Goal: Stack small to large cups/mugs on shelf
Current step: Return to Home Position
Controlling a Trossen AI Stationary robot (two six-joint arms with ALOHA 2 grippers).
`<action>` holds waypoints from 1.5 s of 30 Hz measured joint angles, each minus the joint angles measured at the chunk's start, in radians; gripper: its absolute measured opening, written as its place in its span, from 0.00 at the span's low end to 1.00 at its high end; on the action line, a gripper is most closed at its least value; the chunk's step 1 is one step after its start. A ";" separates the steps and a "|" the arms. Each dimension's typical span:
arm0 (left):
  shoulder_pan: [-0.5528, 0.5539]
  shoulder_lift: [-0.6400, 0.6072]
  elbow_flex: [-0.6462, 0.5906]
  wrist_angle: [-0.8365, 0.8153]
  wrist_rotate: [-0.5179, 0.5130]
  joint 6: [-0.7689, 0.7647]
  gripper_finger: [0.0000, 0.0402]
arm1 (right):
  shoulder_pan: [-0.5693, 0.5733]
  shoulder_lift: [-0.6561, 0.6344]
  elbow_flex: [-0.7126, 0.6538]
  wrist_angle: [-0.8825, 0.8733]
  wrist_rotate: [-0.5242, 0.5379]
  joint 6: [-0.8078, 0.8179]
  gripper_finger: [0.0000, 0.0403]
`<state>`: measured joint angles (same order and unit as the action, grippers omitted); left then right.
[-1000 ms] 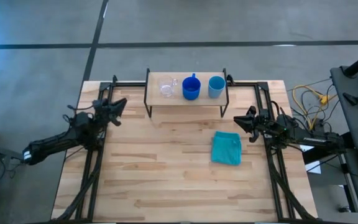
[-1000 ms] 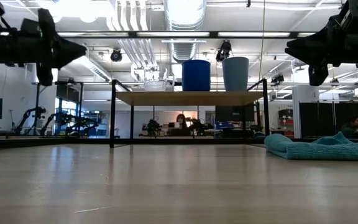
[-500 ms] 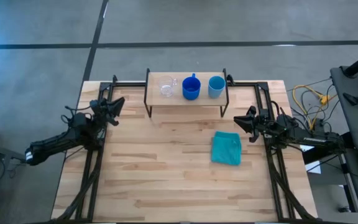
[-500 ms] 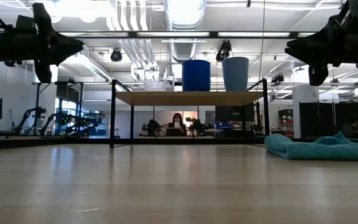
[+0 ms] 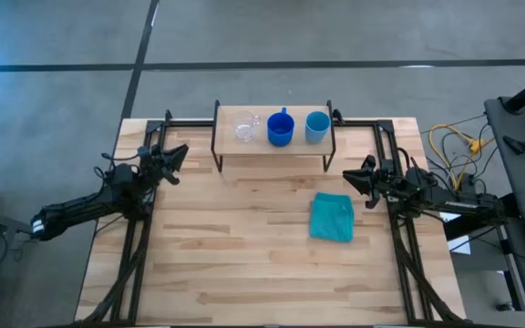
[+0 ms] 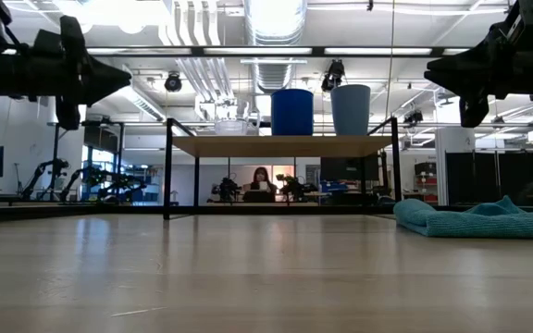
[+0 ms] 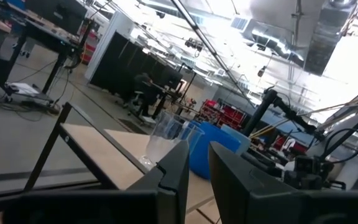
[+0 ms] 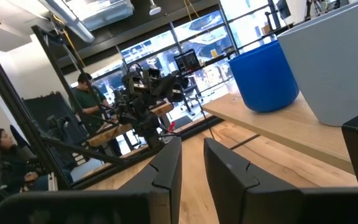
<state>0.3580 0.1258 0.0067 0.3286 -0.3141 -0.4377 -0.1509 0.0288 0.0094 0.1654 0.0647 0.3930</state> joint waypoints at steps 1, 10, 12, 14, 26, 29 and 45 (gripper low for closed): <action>0.000 0.004 0.000 0.000 0.000 0.000 0.12 | 0.000 0.000 0.000 0.000 0.000 0.000 0.16; 0.000 -0.015 0.000 -0.008 0.000 0.039 0.12 | 0.000 0.000 0.000 0.000 0.000 0.000 0.15; 0.000 -0.040 0.000 -0.007 0.002 0.056 0.12 | 0.000 0.000 0.000 0.000 0.000 0.000 0.15; 0.000 -0.063 0.000 -0.021 0.004 0.078 0.12 | 0.000 0.000 0.000 0.000 0.000 0.000 0.15; -0.002 -0.101 -0.002 -0.257 0.036 0.209 0.12 | 0.000 0.000 0.000 0.000 0.000 0.000 0.16; -0.002 -0.101 -0.002 -0.274 0.061 0.221 0.12 | 0.000 0.000 0.000 0.000 0.000 0.000 0.15; -0.008 -0.101 -0.002 -0.309 0.375 0.341 0.12 | 0.000 0.000 0.000 0.000 0.000 0.000 0.16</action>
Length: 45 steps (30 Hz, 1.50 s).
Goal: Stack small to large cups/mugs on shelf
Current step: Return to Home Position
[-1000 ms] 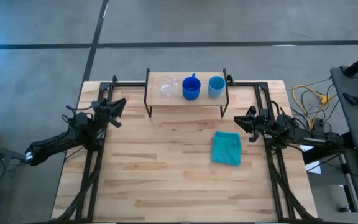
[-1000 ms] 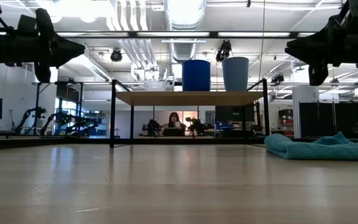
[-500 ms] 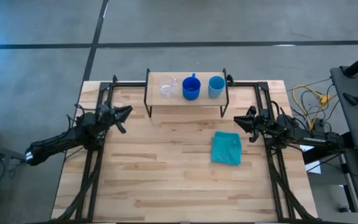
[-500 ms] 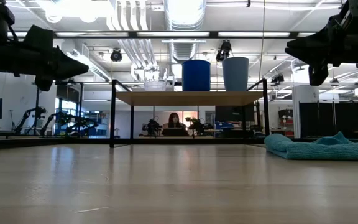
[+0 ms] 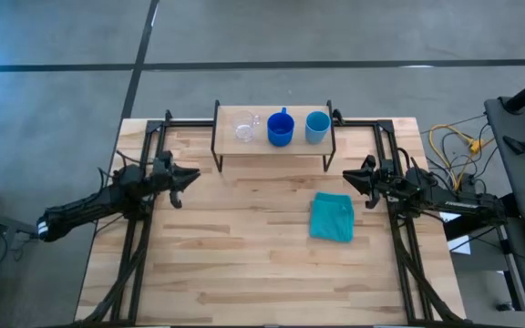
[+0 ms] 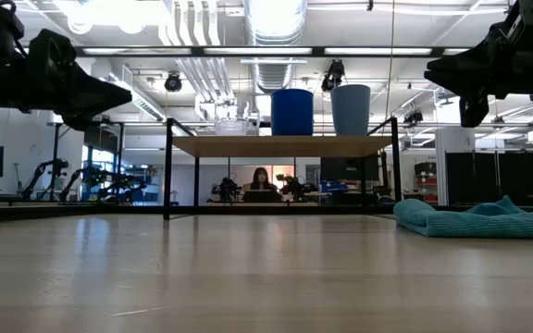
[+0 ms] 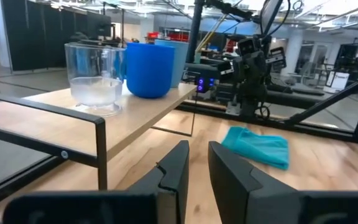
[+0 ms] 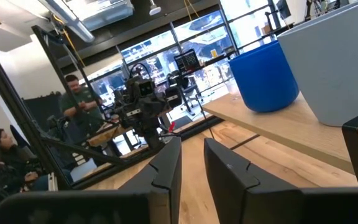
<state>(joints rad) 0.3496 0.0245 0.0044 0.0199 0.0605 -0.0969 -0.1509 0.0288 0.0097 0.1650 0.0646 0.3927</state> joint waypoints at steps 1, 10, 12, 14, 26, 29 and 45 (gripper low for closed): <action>0.000 0.000 0.000 0.002 0.002 0.000 0.12 | 0.000 0.000 0.000 0.000 0.000 0.000 0.16; 0.000 0.019 0.000 0.023 0.010 0.000 0.12 | 0.000 0.000 0.000 0.000 0.000 0.000 0.16; 0.000 0.020 0.000 0.024 0.010 0.000 0.12 | 0.000 0.000 0.000 0.000 0.000 0.000 0.17; 0.000 0.021 0.000 0.026 0.010 0.000 0.12 | 0.000 0.000 0.000 0.000 0.000 0.000 0.17; 0.000 0.026 0.000 0.030 0.009 0.000 0.12 | 0.000 0.000 0.000 0.000 0.000 0.000 0.17; 0.000 0.027 0.000 0.031 0.009 0.000 0.12 | 0.000 0.000 0.000 0.000 0.000 0.000 0.17; 0.000 0.027 0.000 0.031 0.006 0.000 0.12 | 0.000 0.000 0.000 0.000 0.000 0.000 0.16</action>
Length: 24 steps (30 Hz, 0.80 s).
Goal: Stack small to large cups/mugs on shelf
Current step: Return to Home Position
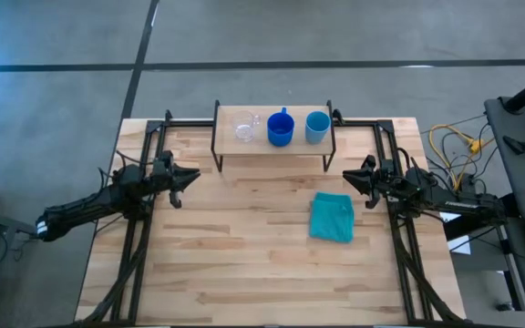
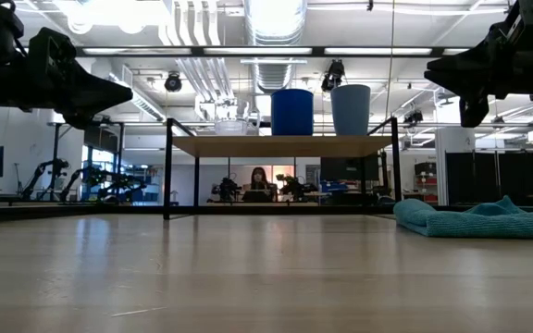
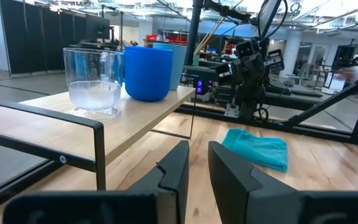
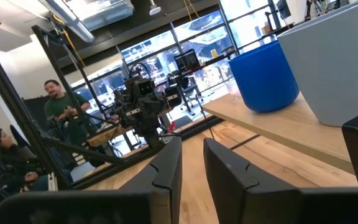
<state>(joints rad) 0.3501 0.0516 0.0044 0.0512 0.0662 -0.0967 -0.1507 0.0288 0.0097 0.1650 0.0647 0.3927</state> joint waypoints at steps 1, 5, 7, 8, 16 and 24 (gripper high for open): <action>0.000 0.000 0.000 0.000 0.000 0.000 0.12 | 0.000 0.000 0.000 0.000 0.000 0.000 0.16; 0.000 0.000 0.000 0.000 0.000 0.000 0.12 | 0.000 0.000 0.000 0.000 0.000 0.000 0.16; 0.000 0.000 0.000 0.000 0.000 0.000 0.12 | 0.000 0.000 0.000 0.000 0.000 0.000 0.16; 0.000 0.000 0.000 0.000 0.000 0.000 0.12 | 0.000 0.000 0.000 0.000 0.000 0.000 0.16; 0.000 -0.001 0.000 0.000 0.000 0.000 0.12 | 0.000 0.000 0.000 0.000 0.000 0.000 0.15; 0.000 0.000 0.000 0.000 0.000 0.000 0.12 | 0.000 0.000 0.000 0.000 0.000 0.000 0.16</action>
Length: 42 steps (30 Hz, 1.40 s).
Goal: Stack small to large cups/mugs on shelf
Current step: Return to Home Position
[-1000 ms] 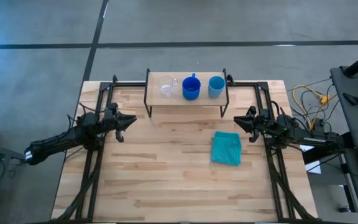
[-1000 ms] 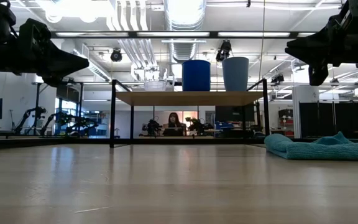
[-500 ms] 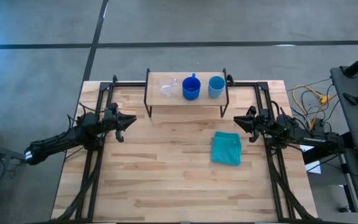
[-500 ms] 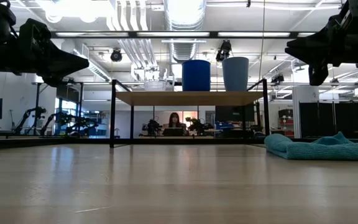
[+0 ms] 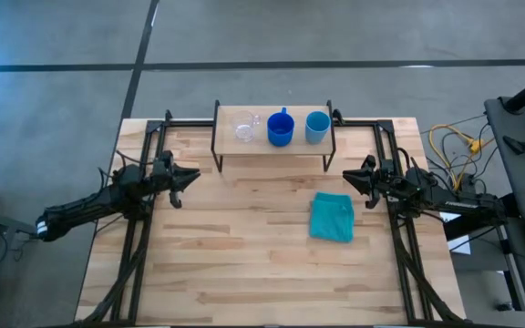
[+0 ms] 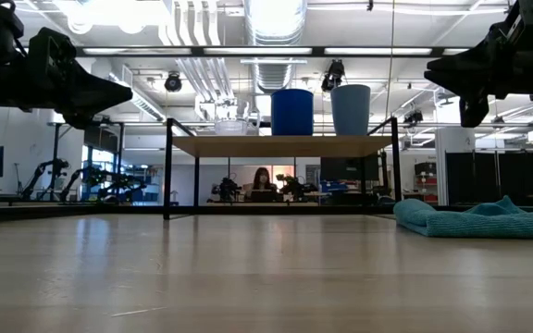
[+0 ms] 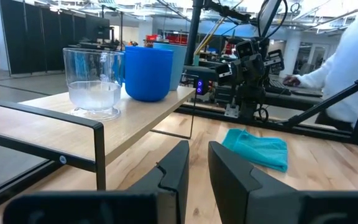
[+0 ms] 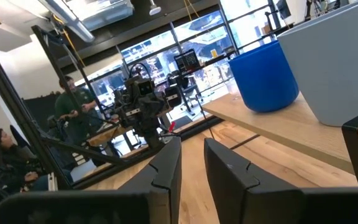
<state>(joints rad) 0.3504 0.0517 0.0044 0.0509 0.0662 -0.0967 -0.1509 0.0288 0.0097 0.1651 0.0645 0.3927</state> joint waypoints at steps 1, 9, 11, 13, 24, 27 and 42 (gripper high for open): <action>0.000 0.000 0.000 0.000 0.000 0.000 0.12 | 0.000 0.000 0.000 0.000 0.000 0.000 0.16; 0.000 -0.001 0.000 0.000 0.000 0.000 0.12 | 0.000 0.000 0.000 0.000 0.000 0.000 0.17; 0.000 -0.002 0.000 0.000 0.000 0.000 0.12 | 0.000 0.000 0.000 0.000 0.000 0.000 0.17; 0.000 0.000 0.000 0.000 0.000 0.000 0.12 | 0.000 0.000 0.000 0.000 0.000 0.000 0.17; 0.000 0.000 0.000 0.000 0.000 0.000 0.12 | 0.000 0.000 0.000 0.000 0.000 0.000 0.15; 0.000 0.000 0.000 0.000 0.000 0.000 0.12 | 0.000 0.000 0.000 0.000 0.000 0.000 0.16; 0.000 0.000 0.000 0.000 0.000 0.000 0.12 | 0.000 0.000 0.000 0.000 0.000 0.000 0.15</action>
<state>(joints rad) 0.3503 0.0517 0.0044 0.0509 0.0666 -0.0970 -0.1509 0.0288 0.0097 0.1652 0.0644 0.3927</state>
